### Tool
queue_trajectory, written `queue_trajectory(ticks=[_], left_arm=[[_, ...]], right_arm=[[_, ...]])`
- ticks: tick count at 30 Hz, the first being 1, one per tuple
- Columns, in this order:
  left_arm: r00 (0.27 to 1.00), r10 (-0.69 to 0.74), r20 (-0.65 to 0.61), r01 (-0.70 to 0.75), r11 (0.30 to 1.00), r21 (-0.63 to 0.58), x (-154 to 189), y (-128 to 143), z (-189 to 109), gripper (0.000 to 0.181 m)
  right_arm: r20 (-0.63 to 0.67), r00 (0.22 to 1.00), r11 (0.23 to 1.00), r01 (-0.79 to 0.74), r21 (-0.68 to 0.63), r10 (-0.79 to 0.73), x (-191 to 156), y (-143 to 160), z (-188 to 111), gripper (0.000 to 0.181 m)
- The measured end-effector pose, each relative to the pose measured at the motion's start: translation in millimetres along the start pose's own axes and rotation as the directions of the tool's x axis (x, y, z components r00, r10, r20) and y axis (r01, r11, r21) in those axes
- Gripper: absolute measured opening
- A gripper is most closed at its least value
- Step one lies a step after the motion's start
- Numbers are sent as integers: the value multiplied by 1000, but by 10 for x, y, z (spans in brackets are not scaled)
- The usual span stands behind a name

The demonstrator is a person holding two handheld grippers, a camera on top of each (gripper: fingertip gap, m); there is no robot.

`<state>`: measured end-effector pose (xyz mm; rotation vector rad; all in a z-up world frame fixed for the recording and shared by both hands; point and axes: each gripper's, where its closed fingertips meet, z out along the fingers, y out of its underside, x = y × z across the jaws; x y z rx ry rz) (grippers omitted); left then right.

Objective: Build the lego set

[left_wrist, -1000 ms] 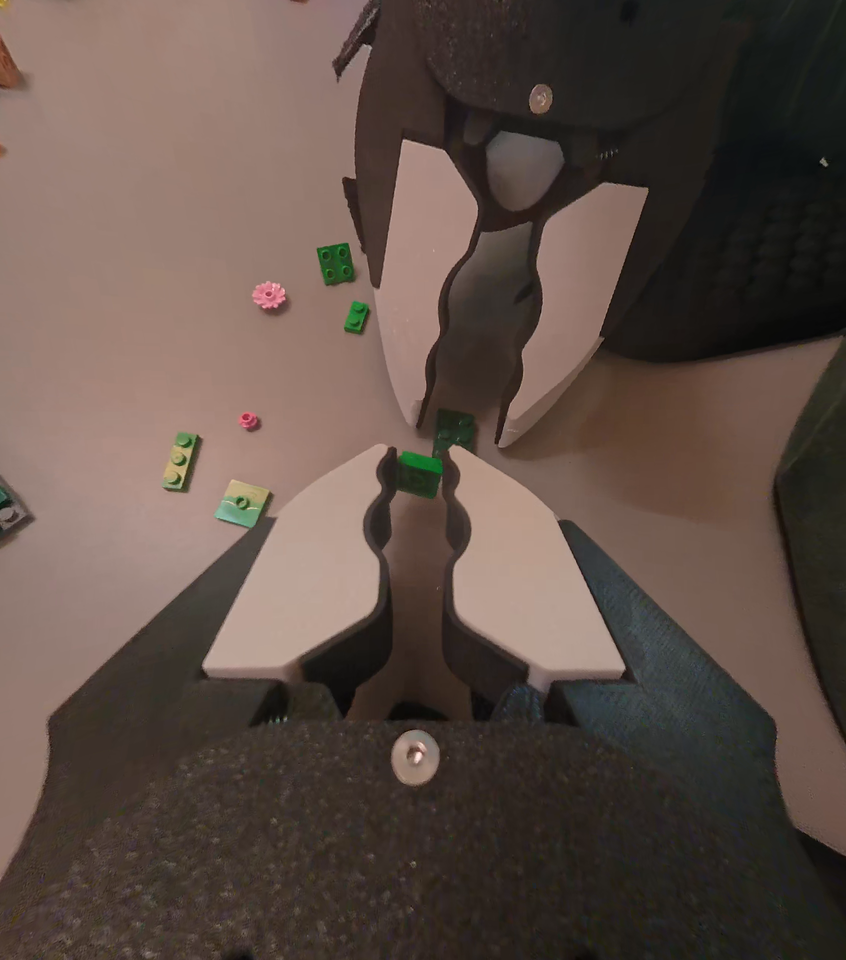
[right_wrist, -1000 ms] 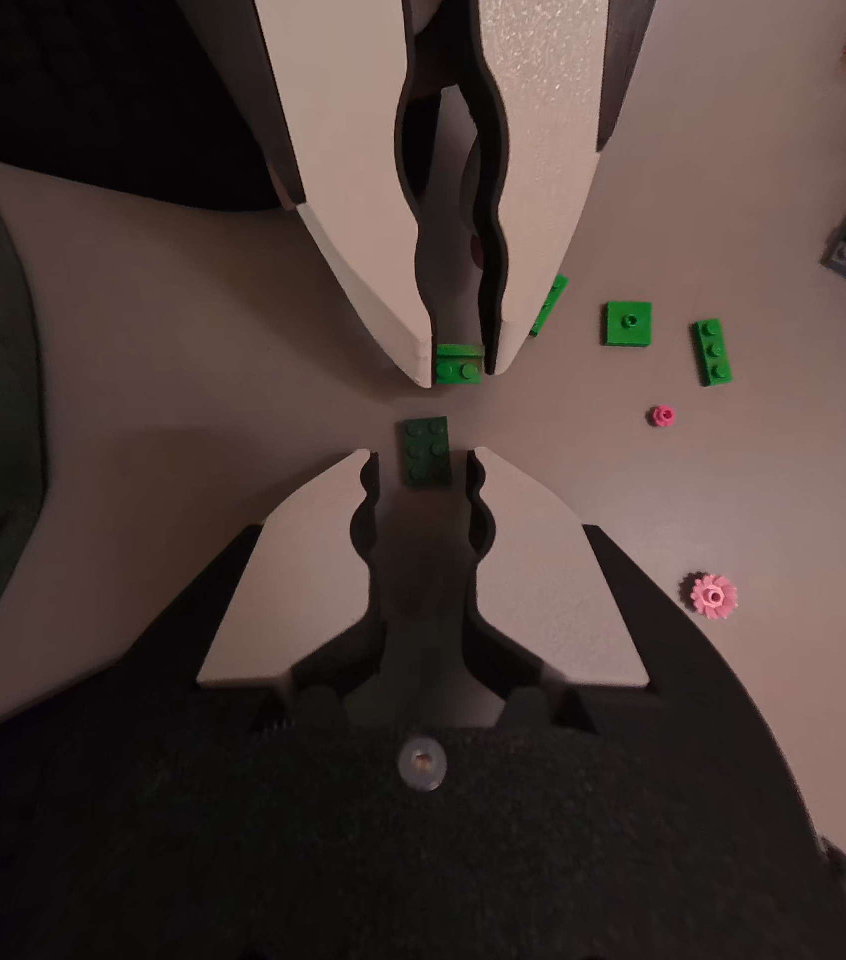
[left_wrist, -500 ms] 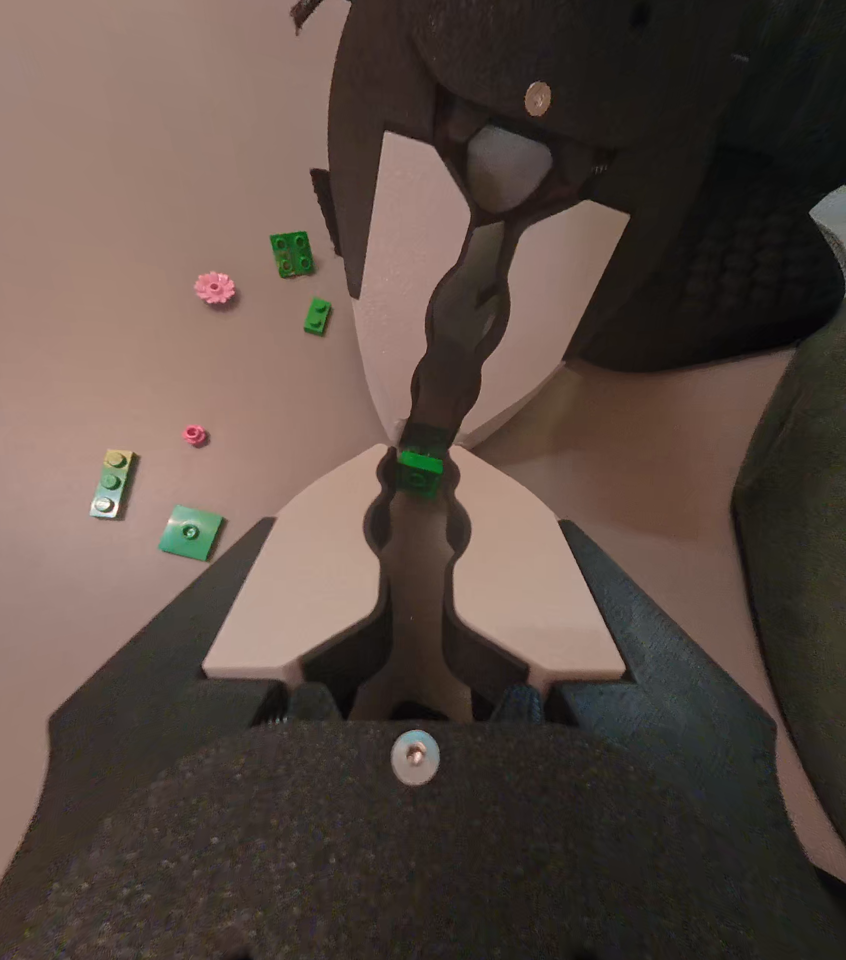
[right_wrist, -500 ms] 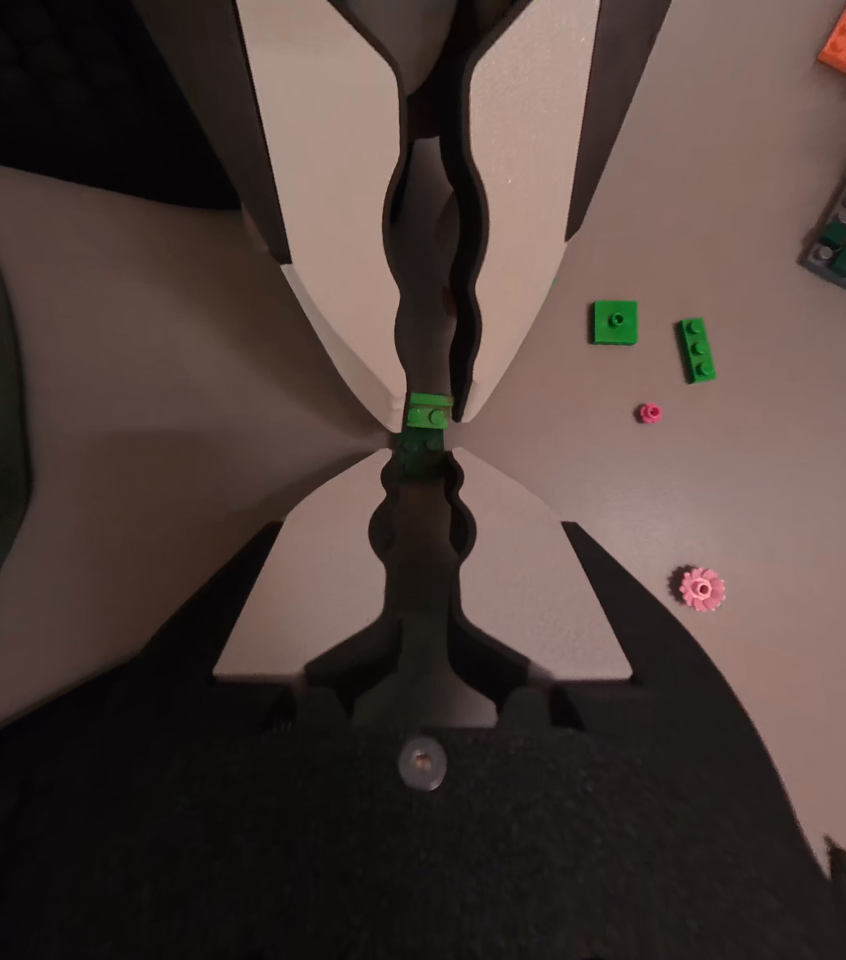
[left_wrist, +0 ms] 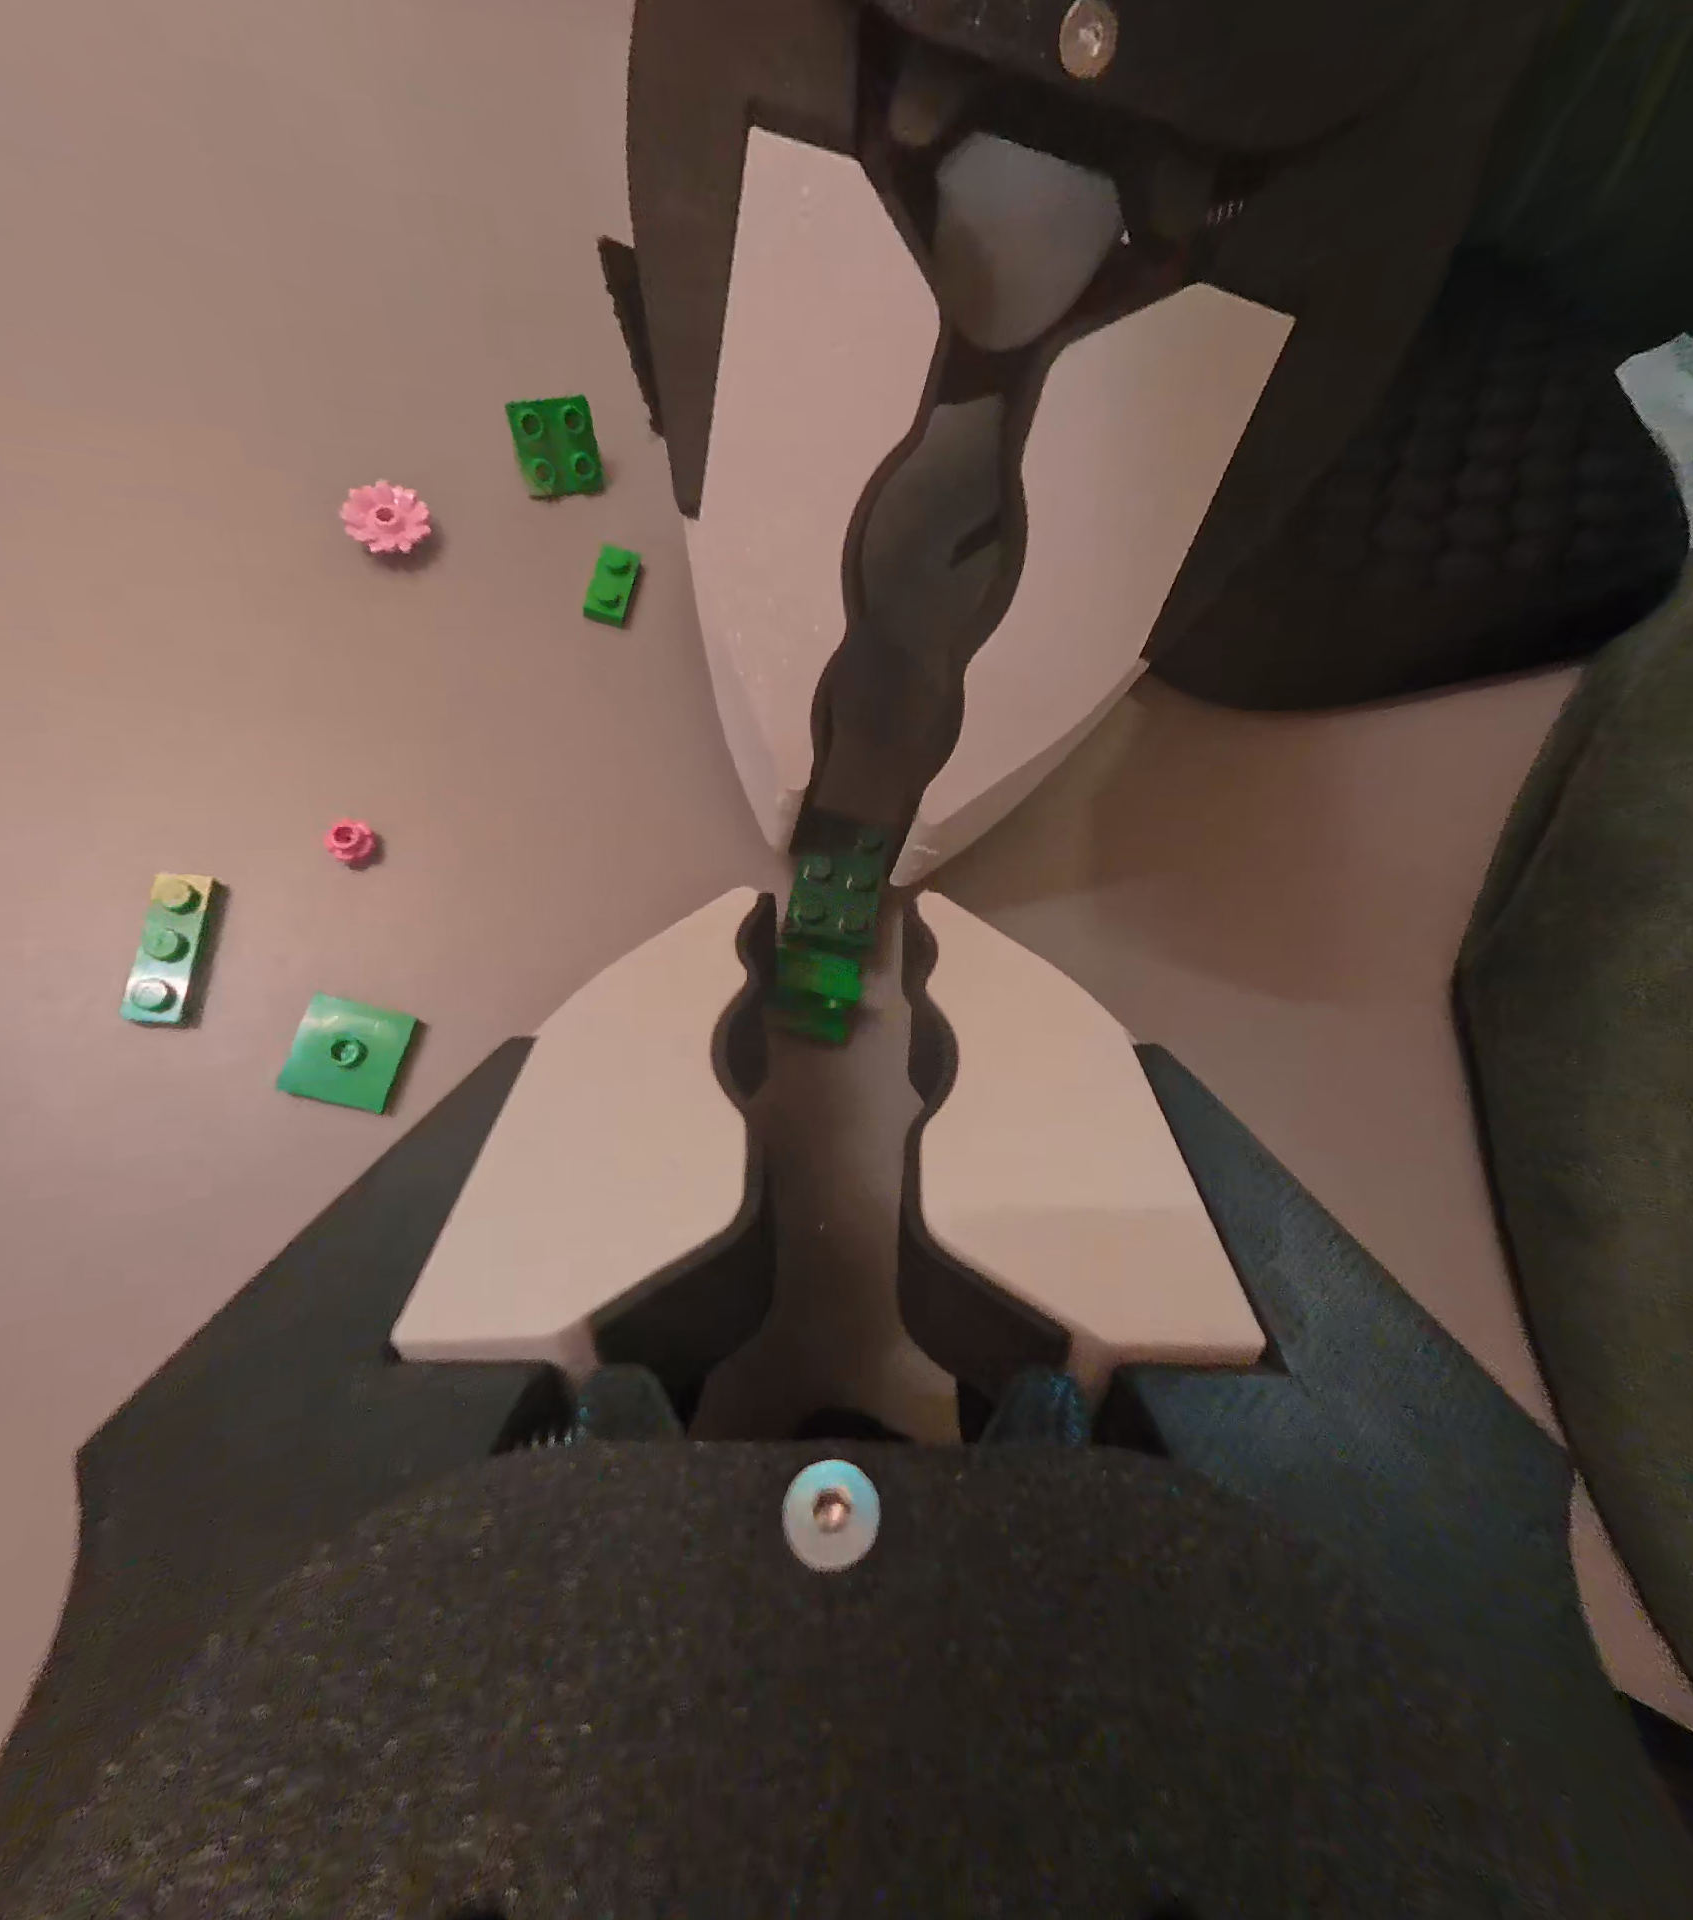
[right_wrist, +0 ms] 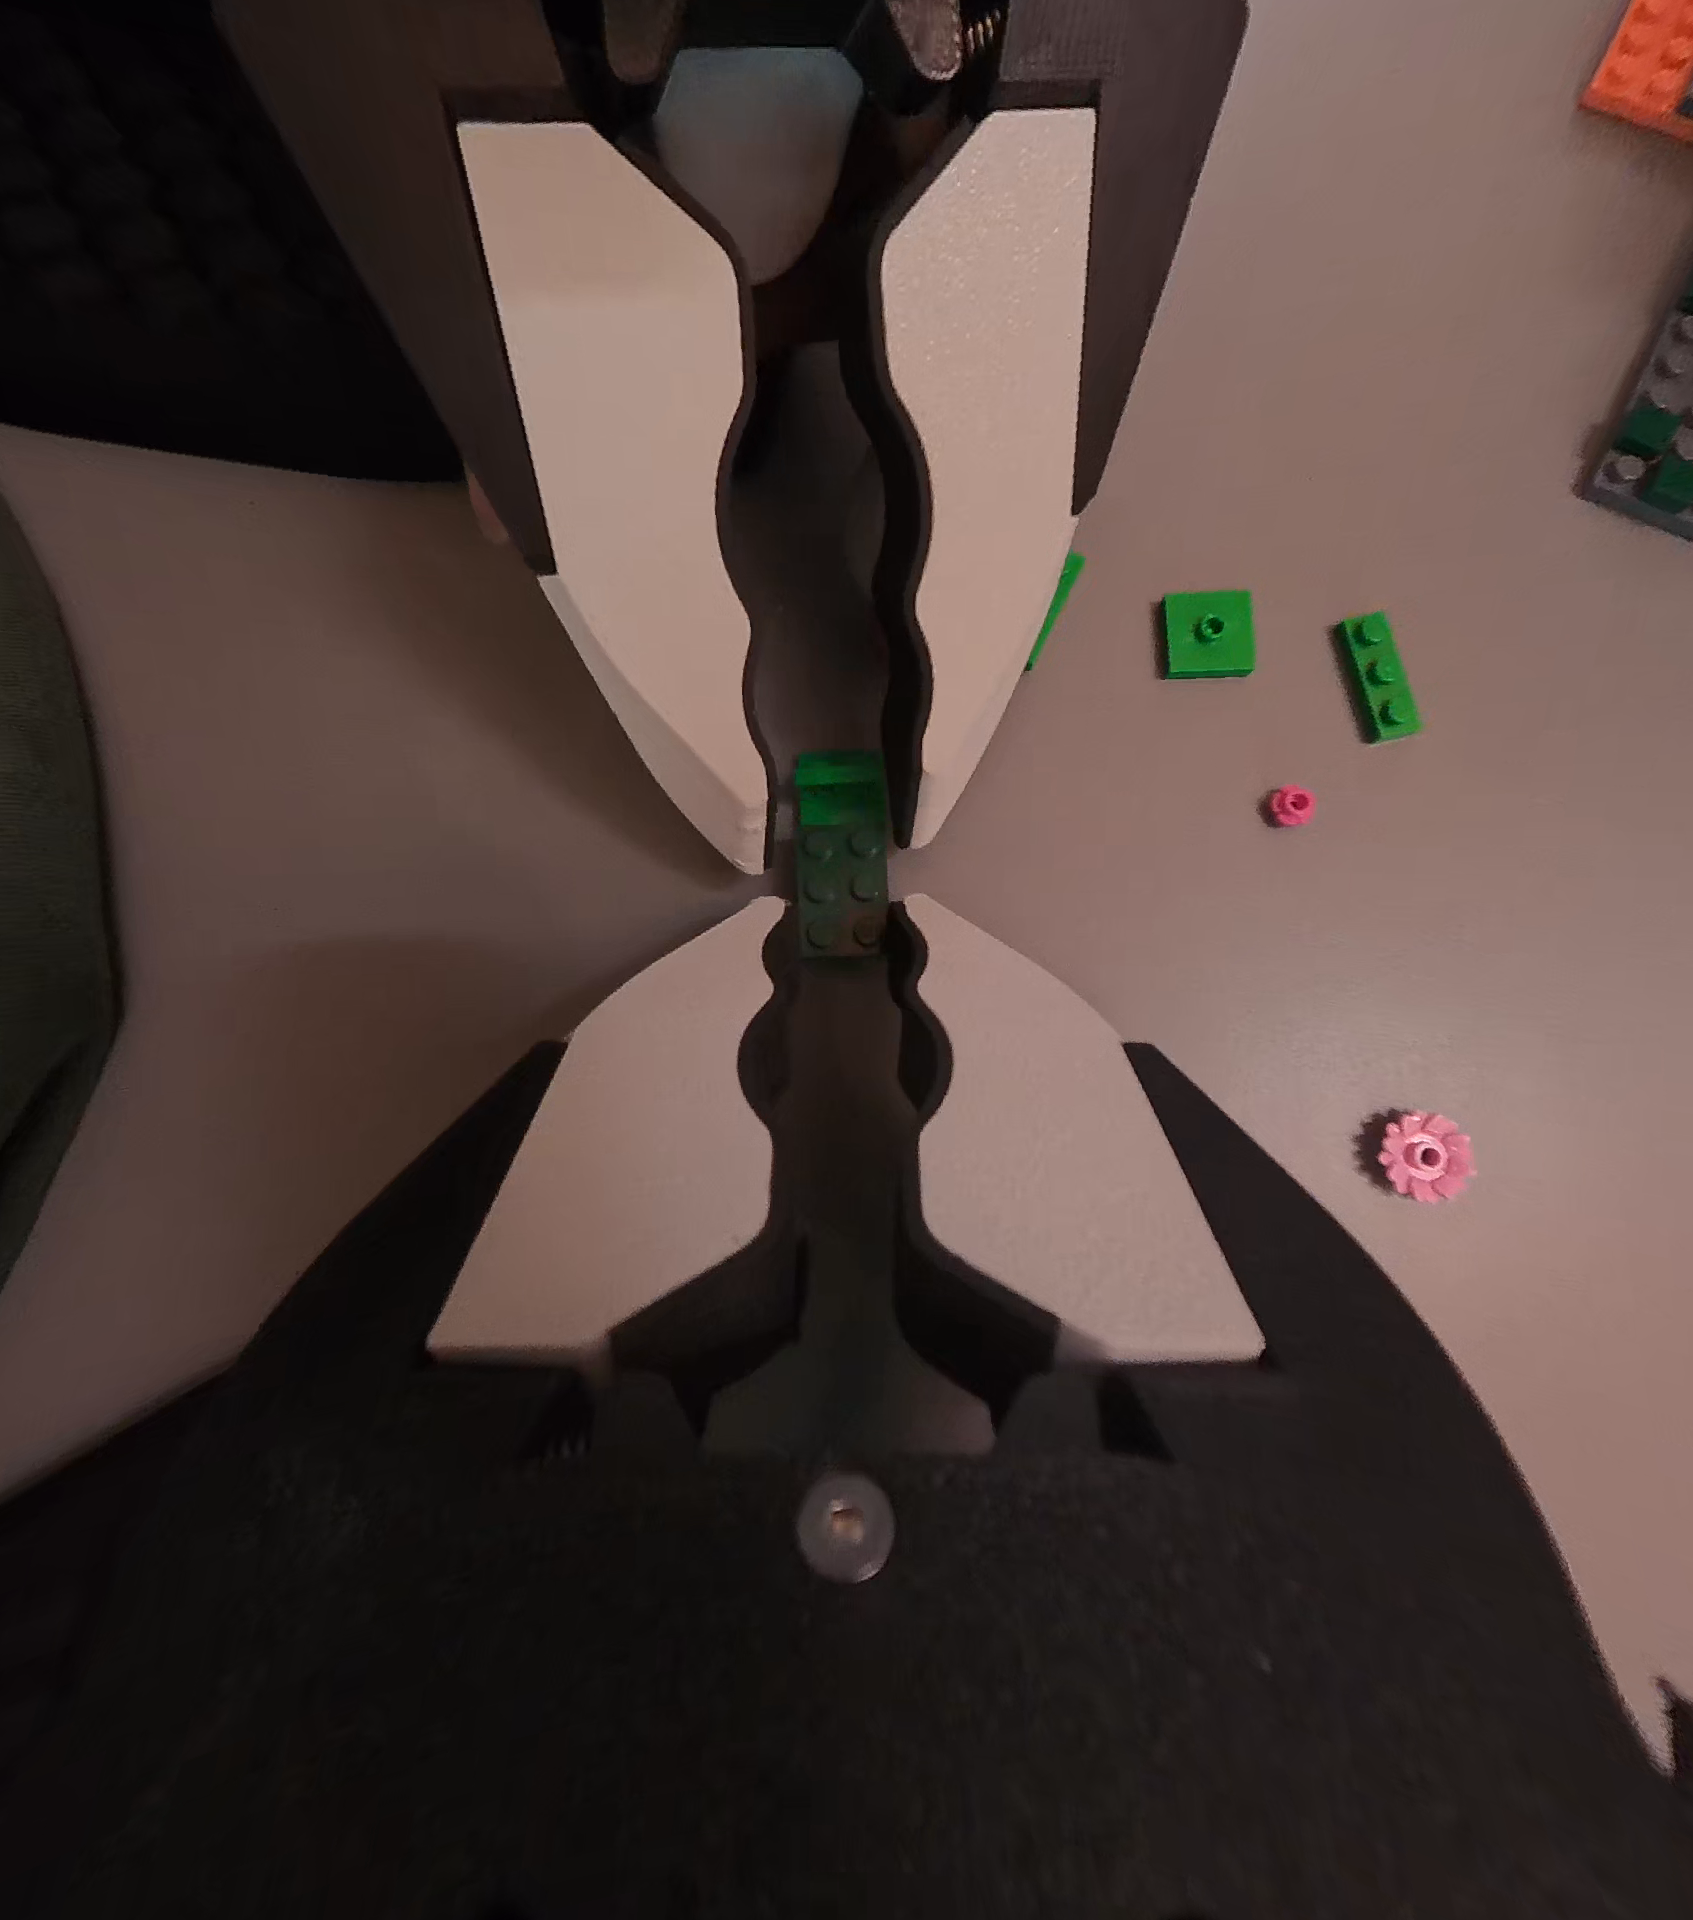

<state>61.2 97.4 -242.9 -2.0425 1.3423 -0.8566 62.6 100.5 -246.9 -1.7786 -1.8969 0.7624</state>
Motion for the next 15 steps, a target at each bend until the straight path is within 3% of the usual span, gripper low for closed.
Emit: queue_trajectory(ticks=[7, 15], left_arm=[[999, 43, 6, -43, 999, 15, 14, -8, -51, 30], [983, 167, 75, -158, 981, -113, -41, 204, -105, 28]], right_arm=[[-8, 1000, 1000, 7, -11, -7, 0, 7, 3, 16], [-13, 1000, 1000, 5, -17, -6, 10, -16, -3, 16]])
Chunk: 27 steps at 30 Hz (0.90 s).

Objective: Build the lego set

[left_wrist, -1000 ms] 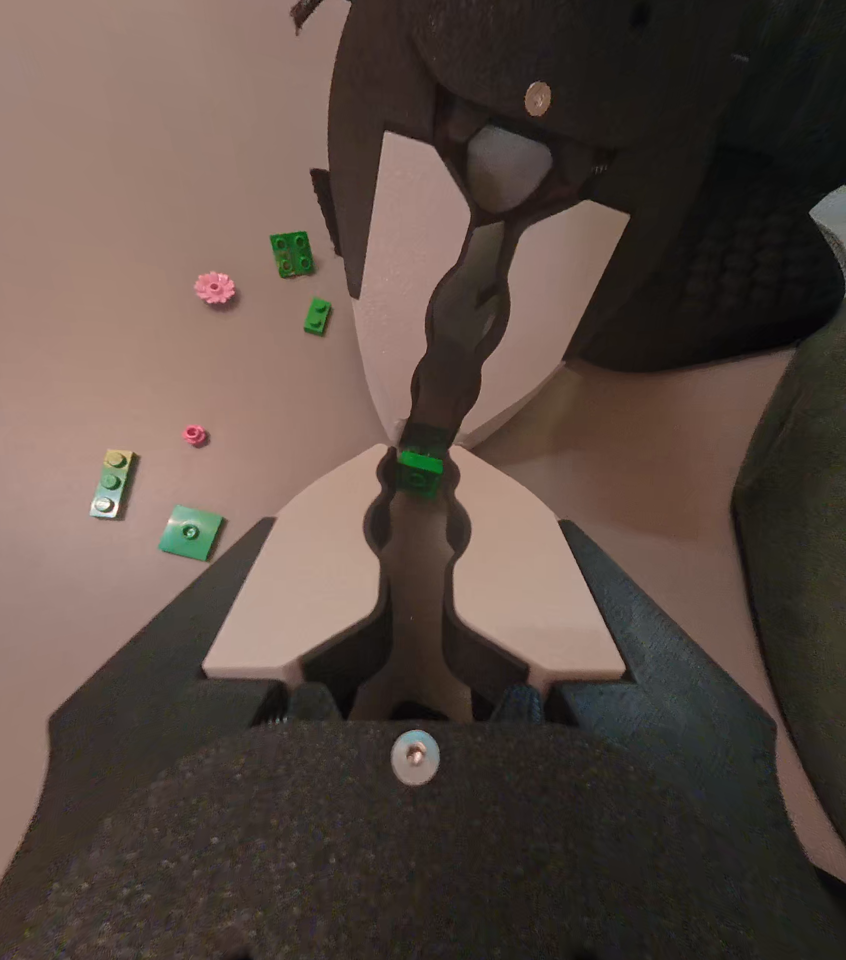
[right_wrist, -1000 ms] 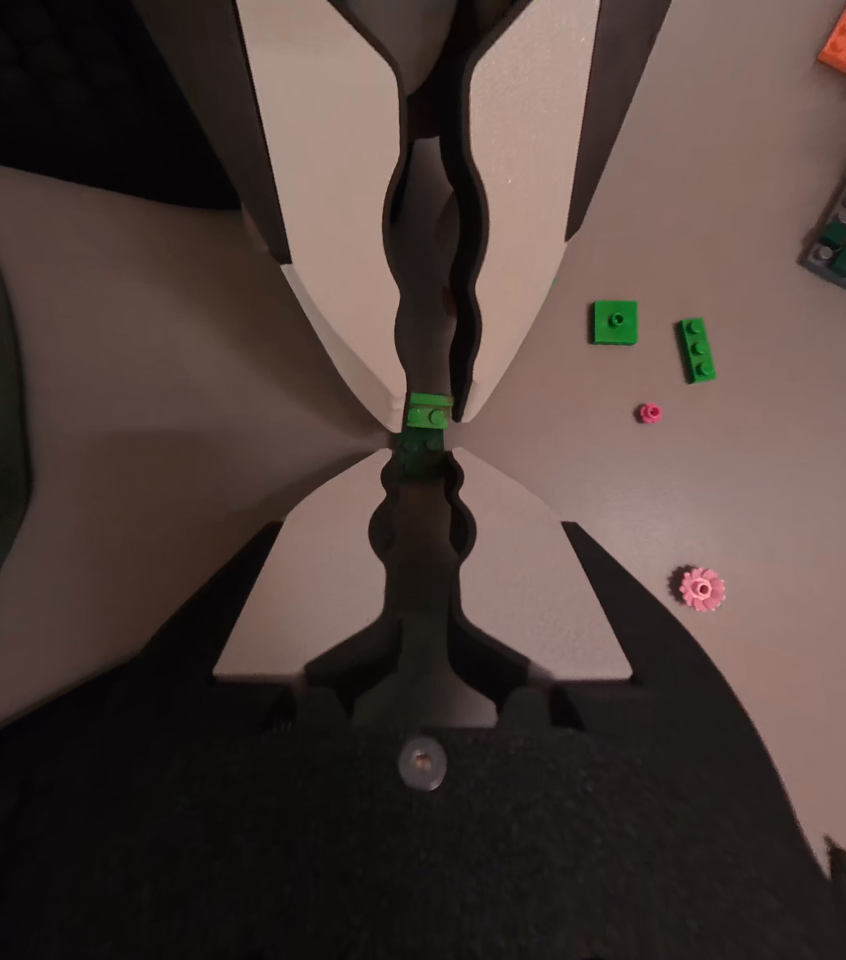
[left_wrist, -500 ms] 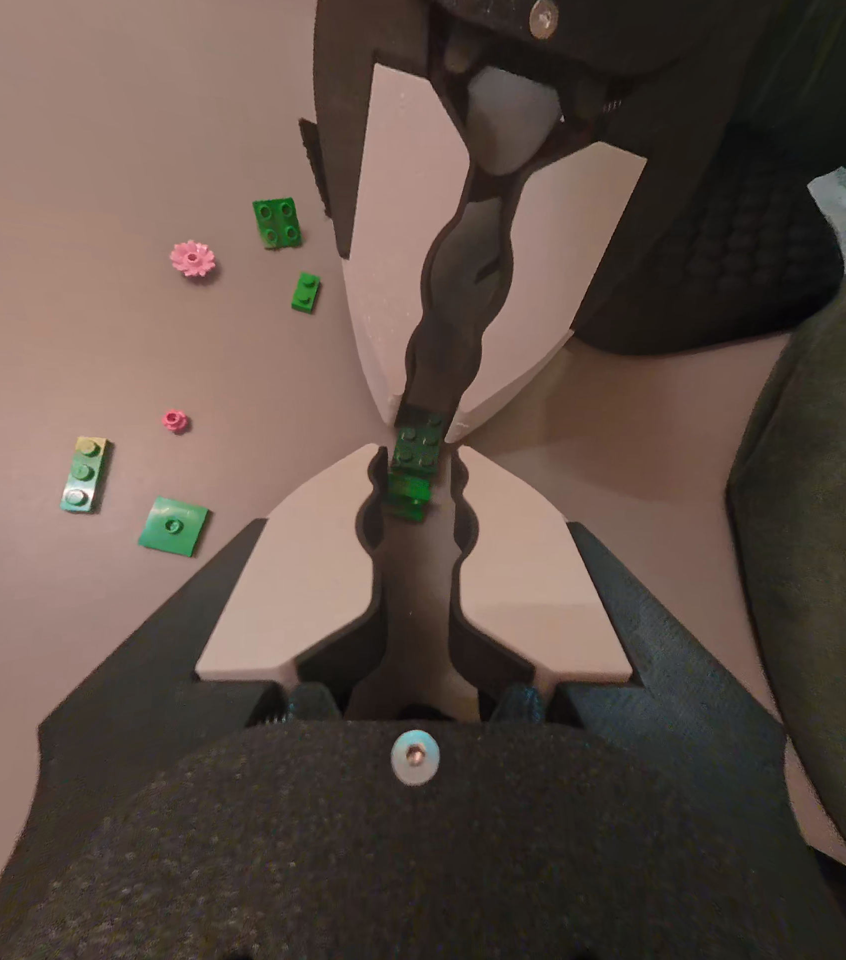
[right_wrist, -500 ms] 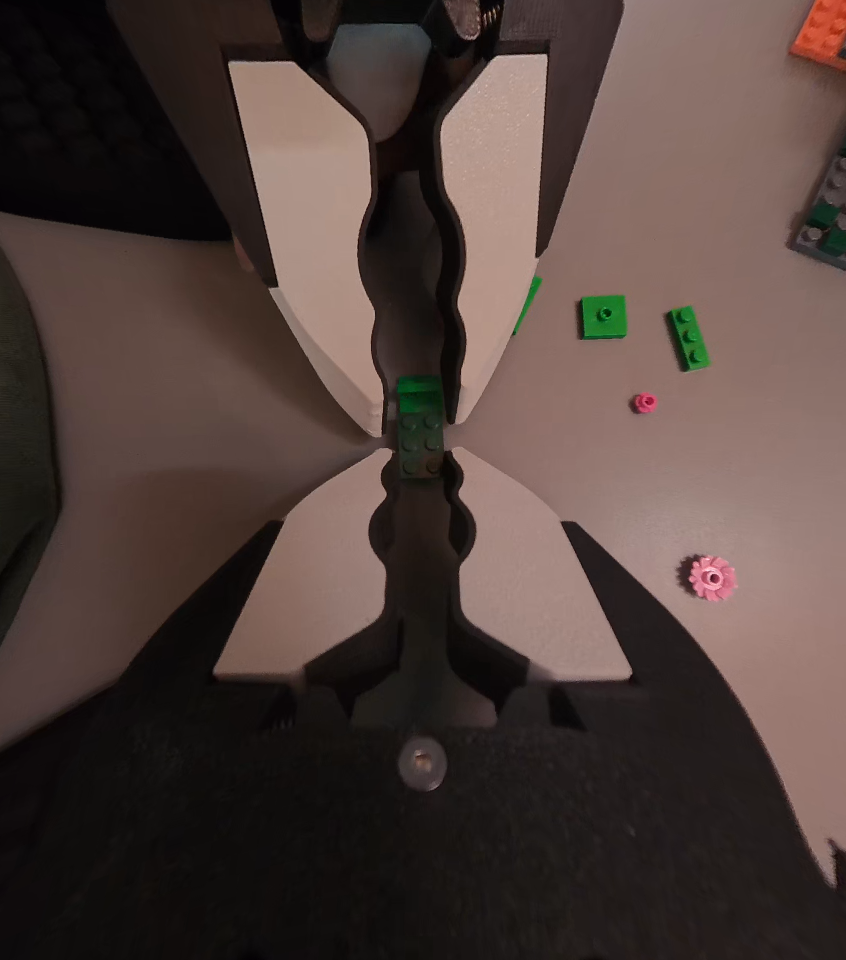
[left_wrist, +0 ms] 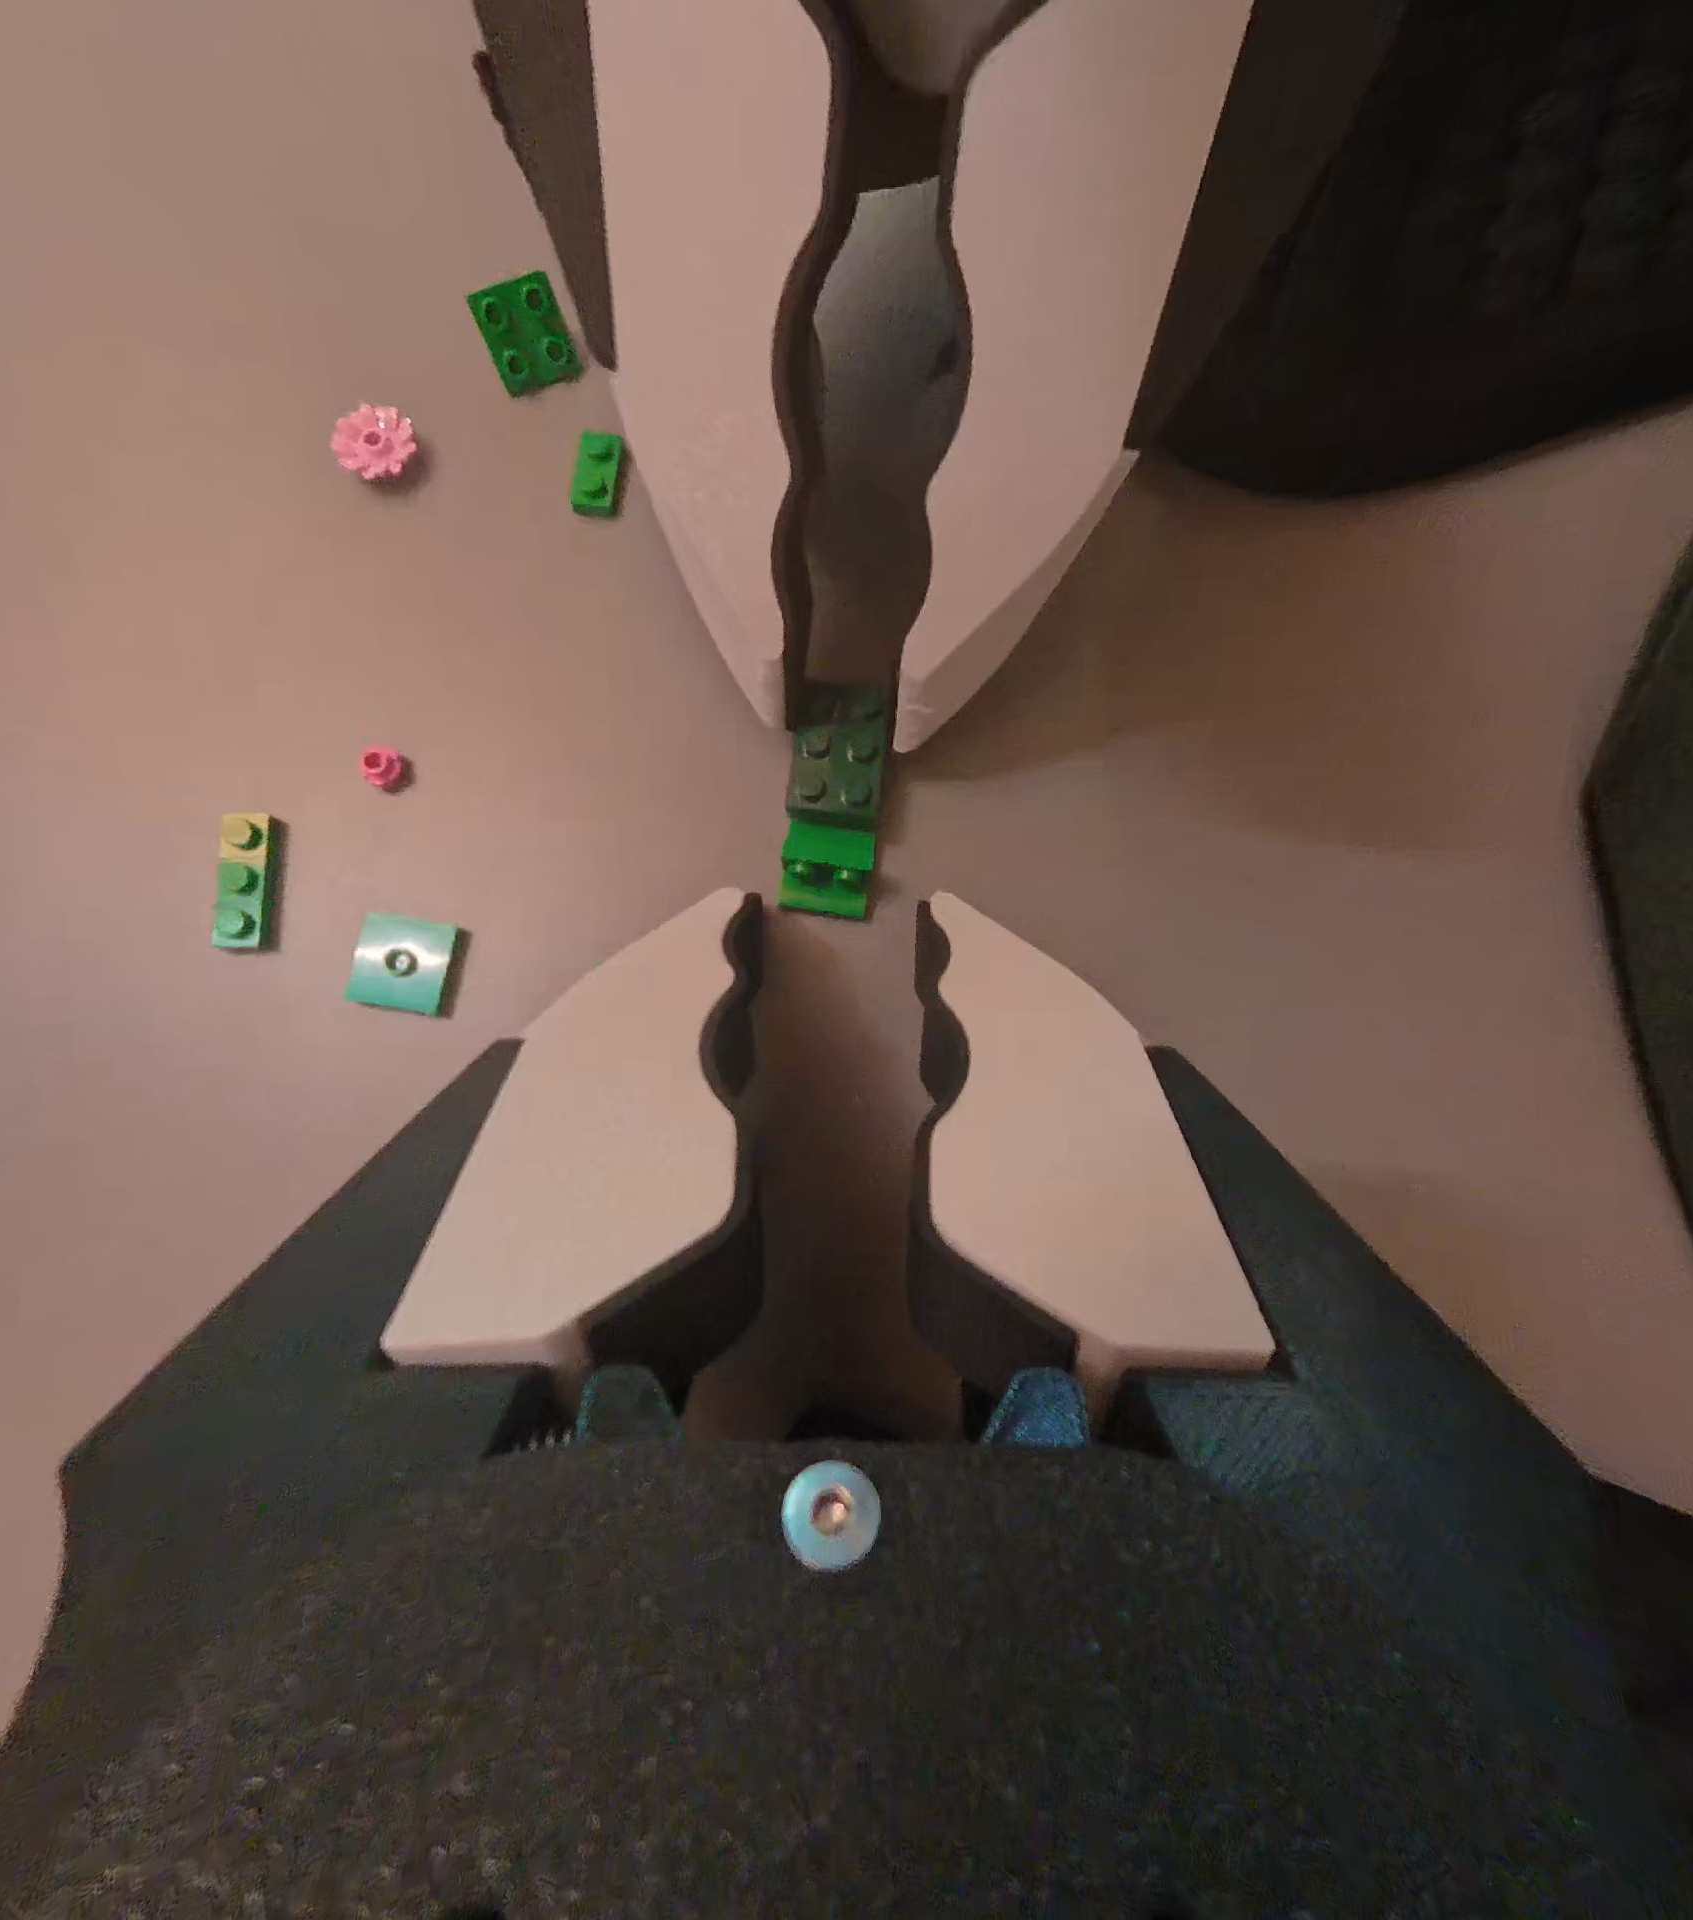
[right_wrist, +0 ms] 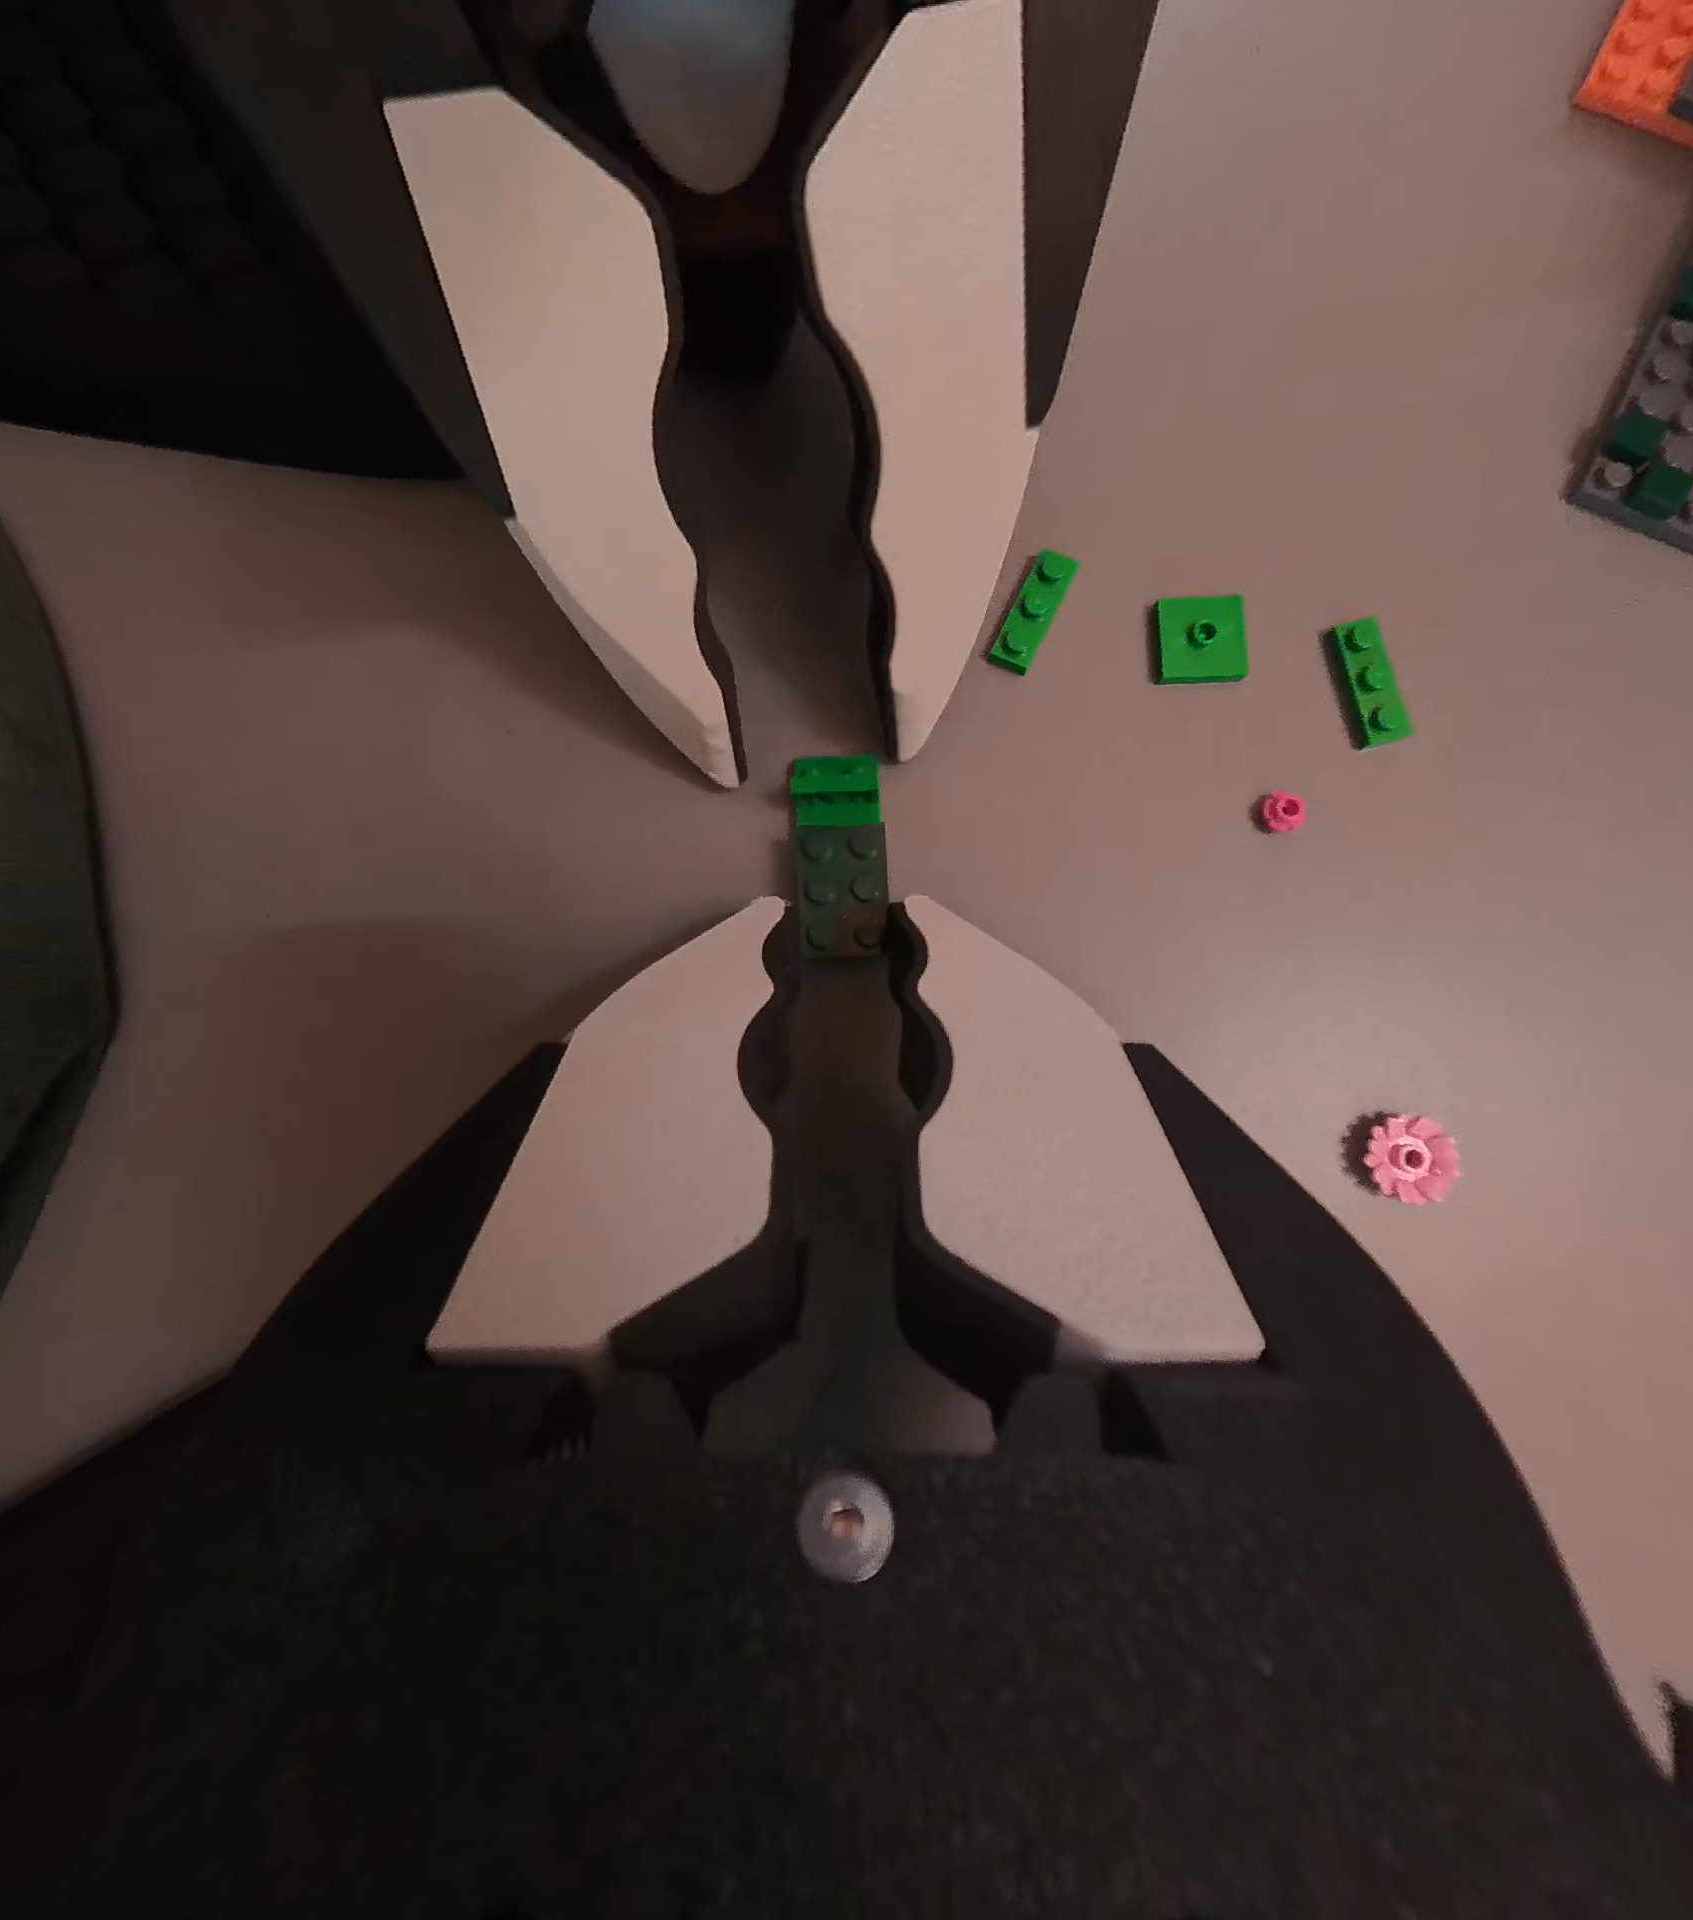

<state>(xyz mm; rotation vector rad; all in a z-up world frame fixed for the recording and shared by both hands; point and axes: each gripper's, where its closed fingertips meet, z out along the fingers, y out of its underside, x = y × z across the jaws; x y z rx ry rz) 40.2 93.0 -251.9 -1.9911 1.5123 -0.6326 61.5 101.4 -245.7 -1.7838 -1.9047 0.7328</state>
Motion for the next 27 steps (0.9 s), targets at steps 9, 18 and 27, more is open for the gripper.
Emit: queue_trajectory(ticks=[9, 18, 27], left_arm=[[1000, 2, 2, -2, 1000, 7, 3, -33, 29, 23], [1000, 11, 19, -11, 1000, 13, -42, 3, -9, 24], [999, 20, 26, -21, 999, 43, -45, -48, 34, 16]], right_arm=[[-10, 1000, 999, 18, -52, -19, -7, -19, 36, 16], [8, 996, 976, 88, -200, -88, 0, 14, 52, 16], [13, 997, 967, 81, -240, -80, 33, 50, 25, 16]])
